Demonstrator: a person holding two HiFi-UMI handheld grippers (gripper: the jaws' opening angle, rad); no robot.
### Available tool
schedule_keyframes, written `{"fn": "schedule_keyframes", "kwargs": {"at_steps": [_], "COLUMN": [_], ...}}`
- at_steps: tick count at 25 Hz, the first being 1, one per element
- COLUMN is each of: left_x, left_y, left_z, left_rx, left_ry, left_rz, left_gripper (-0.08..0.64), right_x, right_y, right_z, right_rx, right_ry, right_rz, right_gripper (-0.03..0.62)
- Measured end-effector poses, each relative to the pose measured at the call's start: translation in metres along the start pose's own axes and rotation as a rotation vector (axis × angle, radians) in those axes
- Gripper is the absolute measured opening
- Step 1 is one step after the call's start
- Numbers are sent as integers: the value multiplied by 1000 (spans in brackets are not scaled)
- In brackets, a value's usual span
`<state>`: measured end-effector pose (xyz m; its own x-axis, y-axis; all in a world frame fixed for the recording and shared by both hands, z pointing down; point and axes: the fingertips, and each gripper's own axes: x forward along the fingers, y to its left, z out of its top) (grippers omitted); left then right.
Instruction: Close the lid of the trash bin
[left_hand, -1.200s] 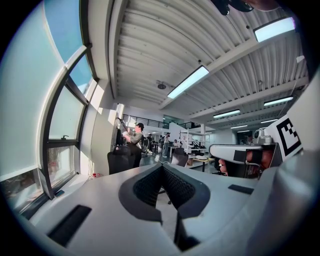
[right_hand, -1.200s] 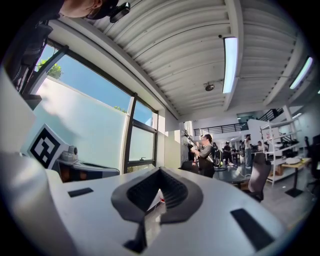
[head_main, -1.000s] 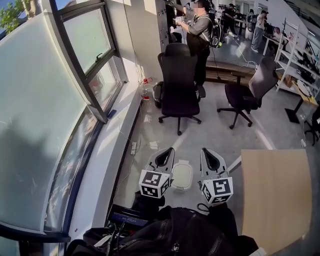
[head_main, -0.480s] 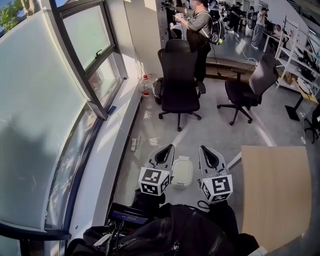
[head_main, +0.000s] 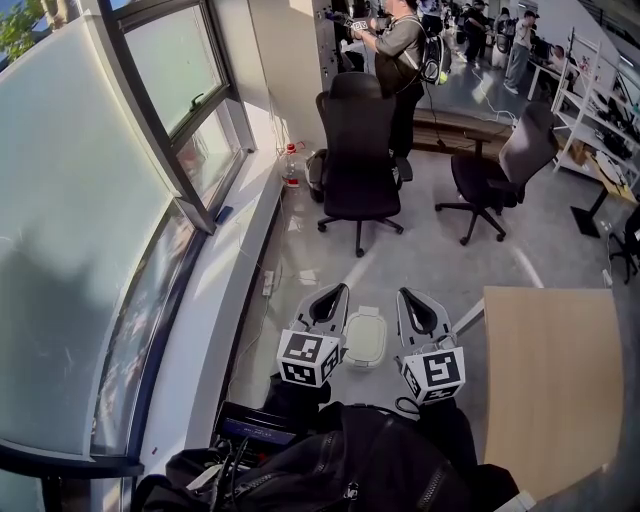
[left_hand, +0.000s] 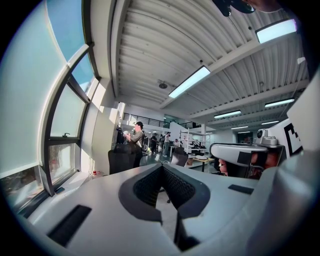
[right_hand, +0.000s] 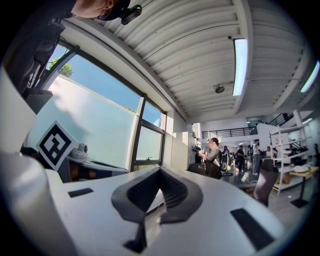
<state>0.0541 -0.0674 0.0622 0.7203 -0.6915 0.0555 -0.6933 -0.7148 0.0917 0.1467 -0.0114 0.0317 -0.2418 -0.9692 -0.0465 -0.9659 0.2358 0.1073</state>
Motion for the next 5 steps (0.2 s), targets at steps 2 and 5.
{"fn": "schedule_keyframes", "kwargs": {"at_steps": [2, 5], "left_x": [-1, 0], "left_y": [-1, -1], "left_z": [0, -2], "left_rx": [0, 1], "left_ry": [1, 2], "left_rz": [-1, -3], "left_gripper": [2, 2], "right_x": [-1, -2], "right_y": [0, 1], "right_z": [0, -1], "right_rx": [-1, 2], "right_ry": [1, 0], "right_rz": [1, 4], "right_gripper": [5, 5]}}
